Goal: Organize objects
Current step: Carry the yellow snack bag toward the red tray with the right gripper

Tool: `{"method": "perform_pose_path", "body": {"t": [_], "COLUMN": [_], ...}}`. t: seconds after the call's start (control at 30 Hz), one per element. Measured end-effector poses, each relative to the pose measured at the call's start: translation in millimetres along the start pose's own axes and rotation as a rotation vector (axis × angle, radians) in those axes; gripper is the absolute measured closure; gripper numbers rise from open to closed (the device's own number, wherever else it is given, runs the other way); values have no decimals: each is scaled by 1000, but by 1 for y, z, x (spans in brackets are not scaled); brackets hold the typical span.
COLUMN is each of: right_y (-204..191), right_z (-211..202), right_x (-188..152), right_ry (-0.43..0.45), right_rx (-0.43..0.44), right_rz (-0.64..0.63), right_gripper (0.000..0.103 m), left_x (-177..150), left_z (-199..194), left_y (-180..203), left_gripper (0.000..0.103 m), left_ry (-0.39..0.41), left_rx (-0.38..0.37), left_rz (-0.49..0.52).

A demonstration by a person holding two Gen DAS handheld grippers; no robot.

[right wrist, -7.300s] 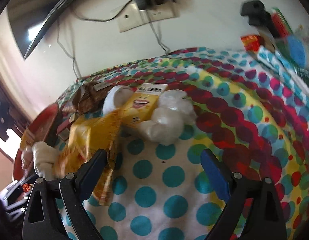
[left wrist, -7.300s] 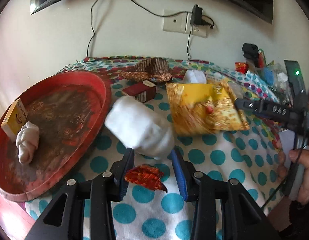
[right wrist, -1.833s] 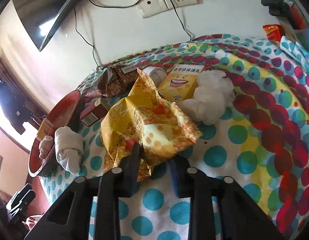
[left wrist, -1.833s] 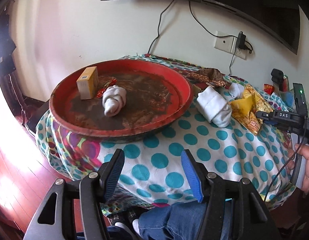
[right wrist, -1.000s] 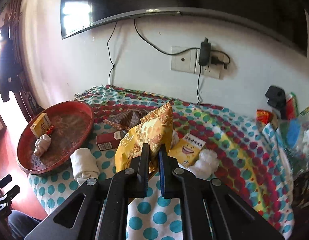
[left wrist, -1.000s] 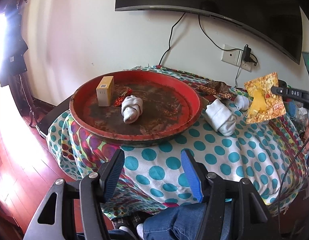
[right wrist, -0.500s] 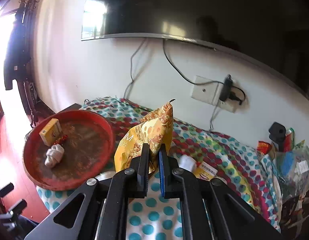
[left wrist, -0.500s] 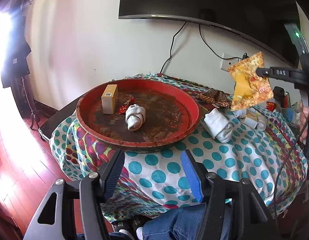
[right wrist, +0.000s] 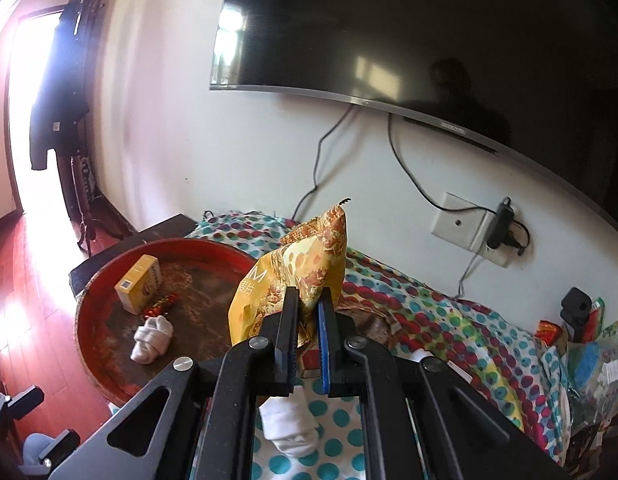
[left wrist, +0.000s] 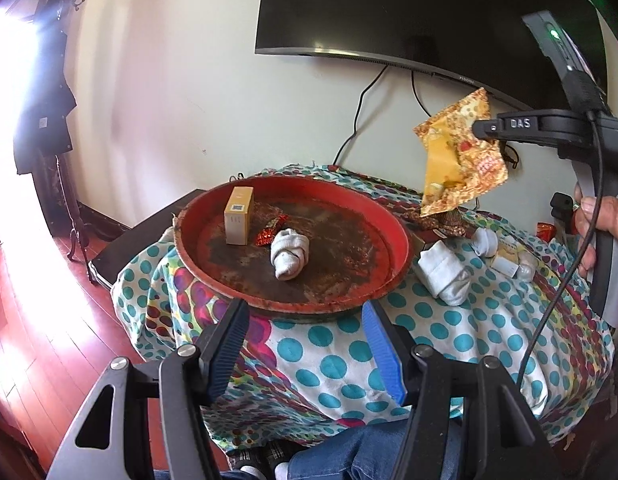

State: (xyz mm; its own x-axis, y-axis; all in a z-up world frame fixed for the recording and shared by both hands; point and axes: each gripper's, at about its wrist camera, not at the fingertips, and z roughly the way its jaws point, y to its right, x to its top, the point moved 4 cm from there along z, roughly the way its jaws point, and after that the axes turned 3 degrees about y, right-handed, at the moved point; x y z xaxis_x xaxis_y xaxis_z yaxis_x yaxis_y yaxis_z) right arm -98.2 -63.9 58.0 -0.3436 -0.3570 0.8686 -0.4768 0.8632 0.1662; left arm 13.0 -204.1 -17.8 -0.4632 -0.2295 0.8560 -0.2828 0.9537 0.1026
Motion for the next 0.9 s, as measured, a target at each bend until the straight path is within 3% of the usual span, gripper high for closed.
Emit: {"method": "perform_pose_path", "body": {"t": [0.6,0.9], "right_y": [-74,-105], "right_z": [27,64], "right_x": [14,5], "right_ry": [-24,-74], "right_rx": [67,81], "right_rz": [-67,-92], "right_gripper": [95,95], "left_x": [0,-9], "left_z": [6,17], "left_y": [-29,-39], "left_gripper": [42,42], "left_ry": [-14,-47], "left_rx": [36,36], "left_rz": [-39,-65]}}
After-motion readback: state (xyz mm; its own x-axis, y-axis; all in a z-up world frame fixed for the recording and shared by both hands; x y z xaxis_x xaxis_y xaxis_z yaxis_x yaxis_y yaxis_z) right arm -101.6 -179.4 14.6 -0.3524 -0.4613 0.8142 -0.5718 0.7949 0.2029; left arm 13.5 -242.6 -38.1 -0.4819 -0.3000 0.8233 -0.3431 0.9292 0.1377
